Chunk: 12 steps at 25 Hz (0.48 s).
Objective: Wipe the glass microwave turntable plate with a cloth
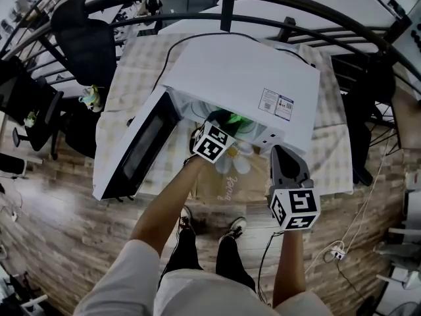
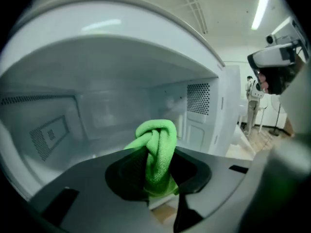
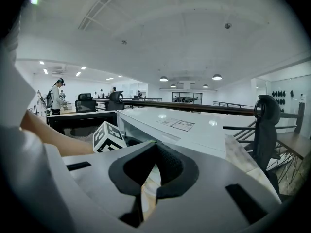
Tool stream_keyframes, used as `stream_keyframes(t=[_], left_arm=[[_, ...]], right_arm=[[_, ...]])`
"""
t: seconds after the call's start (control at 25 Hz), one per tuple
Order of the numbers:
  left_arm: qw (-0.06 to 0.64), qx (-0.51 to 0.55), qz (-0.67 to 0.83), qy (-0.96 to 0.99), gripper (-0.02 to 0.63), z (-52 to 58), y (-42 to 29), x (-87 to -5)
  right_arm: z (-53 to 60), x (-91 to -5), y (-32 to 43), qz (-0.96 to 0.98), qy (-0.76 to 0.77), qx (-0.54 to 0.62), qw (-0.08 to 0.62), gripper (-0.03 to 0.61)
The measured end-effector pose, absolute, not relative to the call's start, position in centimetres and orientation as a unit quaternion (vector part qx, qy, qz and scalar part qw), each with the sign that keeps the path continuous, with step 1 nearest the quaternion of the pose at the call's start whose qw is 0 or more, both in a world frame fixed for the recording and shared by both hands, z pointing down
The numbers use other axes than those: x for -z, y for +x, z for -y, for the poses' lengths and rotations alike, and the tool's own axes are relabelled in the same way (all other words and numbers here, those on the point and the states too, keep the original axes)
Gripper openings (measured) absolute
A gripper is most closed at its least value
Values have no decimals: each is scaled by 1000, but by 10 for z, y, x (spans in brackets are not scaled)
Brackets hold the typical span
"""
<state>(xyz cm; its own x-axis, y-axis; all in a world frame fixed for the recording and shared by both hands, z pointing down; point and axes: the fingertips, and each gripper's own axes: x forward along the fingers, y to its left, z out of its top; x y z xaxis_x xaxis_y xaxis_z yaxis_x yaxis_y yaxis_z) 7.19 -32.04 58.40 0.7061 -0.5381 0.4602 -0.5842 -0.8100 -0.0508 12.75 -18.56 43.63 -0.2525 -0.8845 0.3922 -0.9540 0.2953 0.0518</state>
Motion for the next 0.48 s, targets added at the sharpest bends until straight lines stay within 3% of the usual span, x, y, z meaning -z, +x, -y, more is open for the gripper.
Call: stream_keyframes(t=[0.2,0.48], left_arm=[[-59,-306,388,867,127,385,34,-579],[-41,-363,408,837,129,425,11,-620]], right_arm=[[193,-445,128,782,590,-103,173,14],[204,-460,127,783,585,-101,185,14]])
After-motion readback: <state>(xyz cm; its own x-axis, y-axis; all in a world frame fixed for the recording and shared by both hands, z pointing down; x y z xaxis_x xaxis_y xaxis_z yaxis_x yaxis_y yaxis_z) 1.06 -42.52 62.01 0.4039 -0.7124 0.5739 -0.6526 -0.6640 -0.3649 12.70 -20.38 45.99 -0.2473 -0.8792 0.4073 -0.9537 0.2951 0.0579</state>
